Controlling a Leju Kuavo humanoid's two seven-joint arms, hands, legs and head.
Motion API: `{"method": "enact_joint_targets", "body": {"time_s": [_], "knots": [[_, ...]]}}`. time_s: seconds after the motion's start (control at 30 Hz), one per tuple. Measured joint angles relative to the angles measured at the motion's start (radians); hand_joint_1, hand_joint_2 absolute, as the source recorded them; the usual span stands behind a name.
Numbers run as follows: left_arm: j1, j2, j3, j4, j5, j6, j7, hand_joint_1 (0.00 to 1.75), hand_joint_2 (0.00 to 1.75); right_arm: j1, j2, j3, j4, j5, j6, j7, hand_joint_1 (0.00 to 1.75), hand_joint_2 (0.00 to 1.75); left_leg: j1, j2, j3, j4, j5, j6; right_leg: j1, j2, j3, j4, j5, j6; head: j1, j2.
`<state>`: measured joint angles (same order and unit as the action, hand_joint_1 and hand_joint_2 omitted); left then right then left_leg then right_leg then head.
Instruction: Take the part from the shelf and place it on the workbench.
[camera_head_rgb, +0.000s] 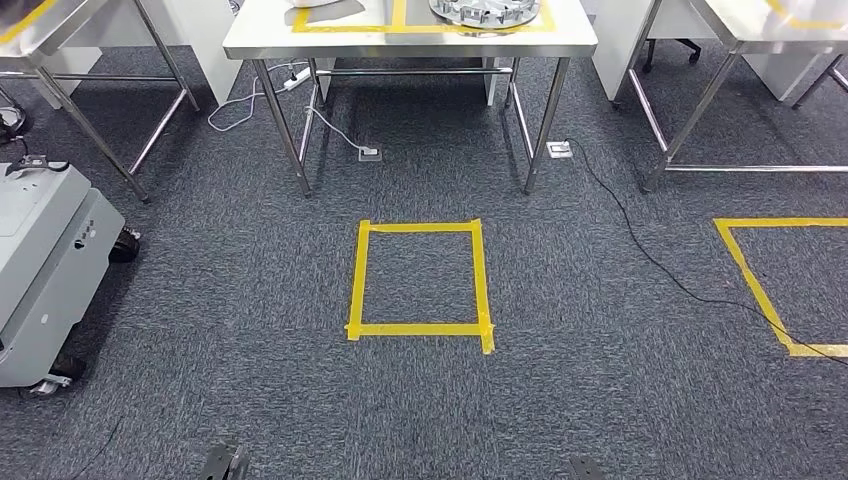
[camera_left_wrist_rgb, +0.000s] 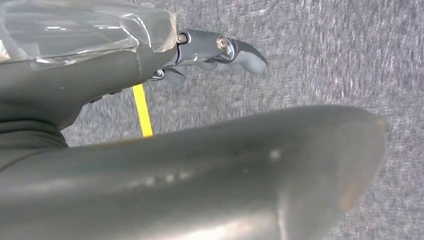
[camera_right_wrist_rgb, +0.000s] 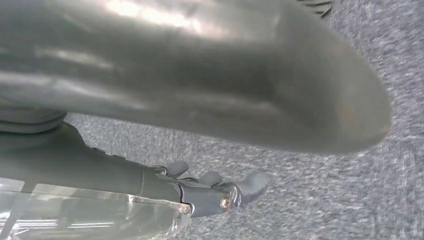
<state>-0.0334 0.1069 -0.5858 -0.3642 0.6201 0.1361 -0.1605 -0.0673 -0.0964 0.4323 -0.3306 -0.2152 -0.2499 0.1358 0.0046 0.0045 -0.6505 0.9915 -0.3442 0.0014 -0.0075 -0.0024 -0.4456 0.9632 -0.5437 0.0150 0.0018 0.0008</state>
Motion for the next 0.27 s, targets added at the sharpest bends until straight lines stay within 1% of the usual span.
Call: {"method": "enact_joint_targets", "body": {"time_s": [0.03, 0.07, 0.1, 0.13, 0.17, 0.2, 0.23, 0.27], "knots": [[0.001, 0.0, -0.001, 0.0, 0.0, 0.0, 0.0, 0.0, 0.0, 0.0, 0.0, 0.001, 0.0, 0.0, 0.0, 0.0, 0.0, 0.0, 0.002, 0.0, -0.004, 0.007, -0.012, -0.006, -0.001, -0.001, -0.007, 0.001, 0.007, -0.01, 0.0, 0.0], [0.002, 0.0, -0.002, 0.0, 0.0, 0.0, 0.0, 0.0, 0.0, 0.001, 0.0, 0.002, 0.0, 0.0, 0.0, 0.0, 0.0, 0.0, 0.004, -0.001, -0.011, 0.028, -0.04, -0.012, -0.002, -0.002, -0.015, 0.001, 0.016, -0.02, -0.001, 0.0], [0.003, 0.001, -0.004, 0.0, 0.0, 0.0, 0.001, 0.0, 0.0, 0.001, 0.0, 0.003, 0.0, -0.001, 0.0, 0.0, 0.0, 0.0, 0.006, -0.001, -0.021, 0.067, -0.086, -0.017, -0.003, -0.003, -0.025, 0.001, 0.025, -0.027, -0.002, 0.0], [0.003, 0.001, -0.005, 0.0, 0.0, 0.0, 0.001, 0.0, 0.0, 0.001, 0.0, 0.004, 0.0, -0.001, 0.0, 0.0, 0.0, 0.0, 0.007, -0.001, -0.034, 0.123, -0.14, -0.021, -0.001, -0.003, -0.037, 0.001, 0.034, -0.033, -0.003, 0.0], [0.002, 0.001, -0.006, 0.0, 0.001, 0.0, 0.001, 0.0, 0.44, 0.002, 0.0, 0.004, 0.0, -0.002, -0.001, 0.0, 0.0, 0.0, 0.007, -0.001, -0.048, 0.19, -0.181, -0.024, 0.001, -0.003, -0.048, 0.002, 0.044, -0.036, -0.004, 0.0], [0.002, 0.001, -0.008, 0.0, 0.001, 0.0, 0.001, 0.0, 0.87, 0.002, 0.0, 0.004, 0.0, -0.003, -0.002, 0.0, 0.0, 0.0, 0.006, -0.001, -0.057, 0.249, -0.201, -0.025, 0.004, -0.003, -0.06, 0.002, 0.054, -0.038, -0.004, 0.0], [0.002, 0.001, -0.009, 0.0, 0.003, 0.0, 0.003, 0.0, 1.31, 0.002, 0.0, 0.005, 0.0, -0.003, -0.004, 0.0, 0.0, 0.0, 0.006, -0.001, -0.055, 0.285, -0.197, -0.023, 0.008, -0.003, -0.07, 0.003, 0.064, -0.039, -0.004, 0.0], [0.002, 0.001, -0.01, 0.0, 0.004, 0.0, 0.004, 0.0, 1.75, 0.003, 0.0, 0.005, 0.0, -0.004, -0.005, 0.0, 0.0, 0.0, 0.006, -0.001, -0.055, 0.305, -0.191, -0.022, 0.01, -0.003, -0.076, 0.003, 0.069, -0.039, -0.004, 0.0]]}}
